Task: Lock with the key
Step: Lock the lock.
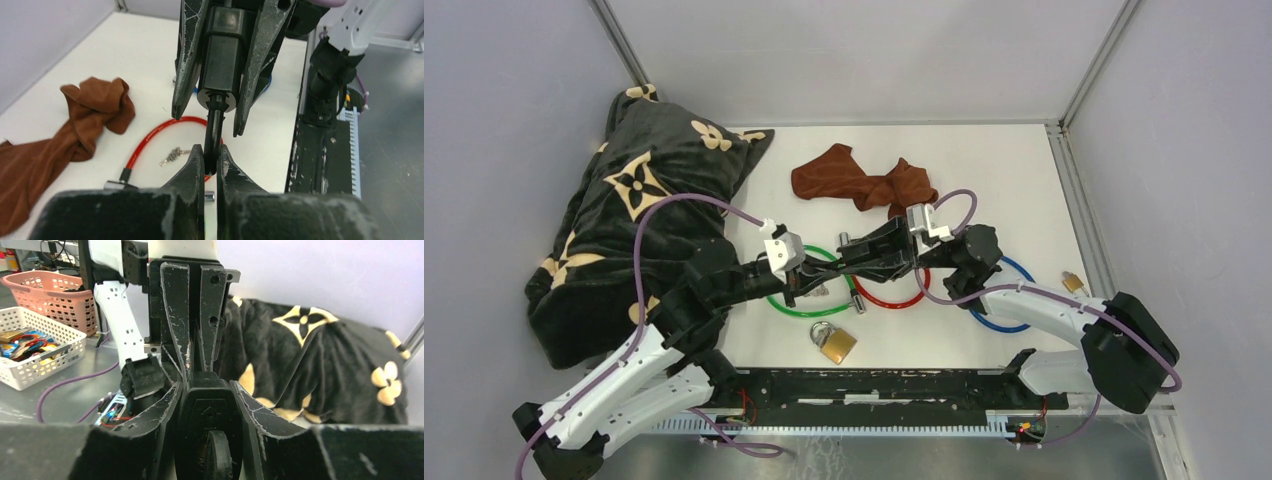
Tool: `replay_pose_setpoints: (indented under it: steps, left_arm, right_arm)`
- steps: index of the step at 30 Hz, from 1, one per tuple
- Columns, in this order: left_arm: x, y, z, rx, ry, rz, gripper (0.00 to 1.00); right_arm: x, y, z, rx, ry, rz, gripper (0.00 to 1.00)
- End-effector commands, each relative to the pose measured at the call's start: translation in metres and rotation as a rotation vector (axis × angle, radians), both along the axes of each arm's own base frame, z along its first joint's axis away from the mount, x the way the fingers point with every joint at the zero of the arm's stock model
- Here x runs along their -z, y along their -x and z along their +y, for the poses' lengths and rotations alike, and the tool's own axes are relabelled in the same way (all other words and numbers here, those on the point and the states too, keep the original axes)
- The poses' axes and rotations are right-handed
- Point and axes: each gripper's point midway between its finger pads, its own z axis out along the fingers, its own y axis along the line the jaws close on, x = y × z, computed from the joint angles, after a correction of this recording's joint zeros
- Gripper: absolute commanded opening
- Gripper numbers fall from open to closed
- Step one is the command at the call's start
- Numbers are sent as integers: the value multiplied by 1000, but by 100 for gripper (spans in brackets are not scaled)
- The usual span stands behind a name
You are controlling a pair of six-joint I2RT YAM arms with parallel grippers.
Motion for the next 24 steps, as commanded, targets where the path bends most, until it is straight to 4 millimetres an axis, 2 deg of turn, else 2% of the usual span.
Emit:
replay_pose_setpoints:
  steps: [1,6,9,11,14,17,20,24]
  left_arm:
    - [-70,71,-28,418,200,-238,2]
    - [-90,73,-24,422,265,-275,2]
    - [-101,66,-18,388,295,-263,2]
    - [-110,66,-12,391,325,-239,2]
    - [-122,67,-6,388,371,-220,2]
    - [-121,69,-5,399,369,-201,2]
    - [-116,67,-7,399,356,-173,2]
    - [-119,63,-8,381,364,-165,2]
  right_arm:
    - [125,19,30,-57,349,300,0]
    - [127,20,29,-56,312,333,0]
    - [123,22,23,-41,264,357,0]
    - [117,21,20,-18,226,368,0]
    - [97,19,14,3,131,384,0]
    - [88,20,13,22,99,374,0]
    - [92,20,15,33,113,367,0]
    - [104,21,17,29,136,390,0]
